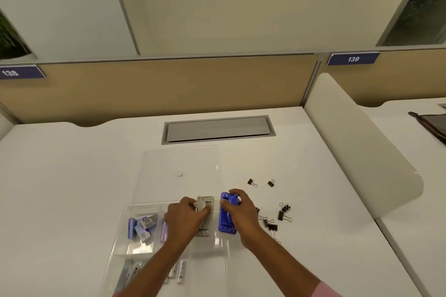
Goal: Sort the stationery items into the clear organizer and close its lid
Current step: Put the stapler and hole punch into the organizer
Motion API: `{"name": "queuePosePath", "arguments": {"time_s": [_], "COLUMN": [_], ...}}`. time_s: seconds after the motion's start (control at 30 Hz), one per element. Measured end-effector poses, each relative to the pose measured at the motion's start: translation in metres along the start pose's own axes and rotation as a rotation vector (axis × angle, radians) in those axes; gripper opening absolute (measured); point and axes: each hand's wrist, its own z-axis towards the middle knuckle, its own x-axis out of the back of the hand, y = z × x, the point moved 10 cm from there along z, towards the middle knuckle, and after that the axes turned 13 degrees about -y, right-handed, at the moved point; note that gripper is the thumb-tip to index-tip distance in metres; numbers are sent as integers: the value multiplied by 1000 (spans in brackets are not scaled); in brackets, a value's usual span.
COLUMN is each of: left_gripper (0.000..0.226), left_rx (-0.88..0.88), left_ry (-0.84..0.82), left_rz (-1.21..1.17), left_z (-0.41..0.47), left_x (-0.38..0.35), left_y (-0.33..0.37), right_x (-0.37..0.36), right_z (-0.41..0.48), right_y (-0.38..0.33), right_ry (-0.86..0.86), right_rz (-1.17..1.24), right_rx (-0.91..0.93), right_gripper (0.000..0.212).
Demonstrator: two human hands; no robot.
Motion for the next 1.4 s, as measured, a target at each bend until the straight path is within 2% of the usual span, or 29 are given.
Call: {"name": "queuePosePath", "arguments": {"time_s": [0.13,0.3,0.47,0.63,0.93,1.13,1.27,1.4], "left_gripper": [49,37,46,31,21,21,19,27], "left_rx": [52,17,-16,-39,-51,-30,-83,-133], "left_ry": [-6,-36,-39,-24,-1,-34,-60,-113], "left_rz": [79,91,101,161,116,144,268,464], "left_z": [-1,-3,-6,-3,1,4,4,3], "left_x": [1,-7,-15,-16,-13,-22,-25,-31], "left_y": [-10,-12,-10,-6,-3,-14,-15,-7], "right_x": [-27,-40,-42,-40,-40,-46,-51,-57], "right_z": [0,0,-4,-7,-3,-2,-4,-2], "right_y": [0,-1,0,-2,-6,-8,-12,-19], "right_ry": [8,49,140,179,197,120,70,20], "right_rz": [-103,-223,-468,-487,-324,-370,-559,-762], "right_rx": [-23,-21,-77,-98,-88,-15,27,46], "right_gripper": [41,43,44,47,44,45,51,49]}}
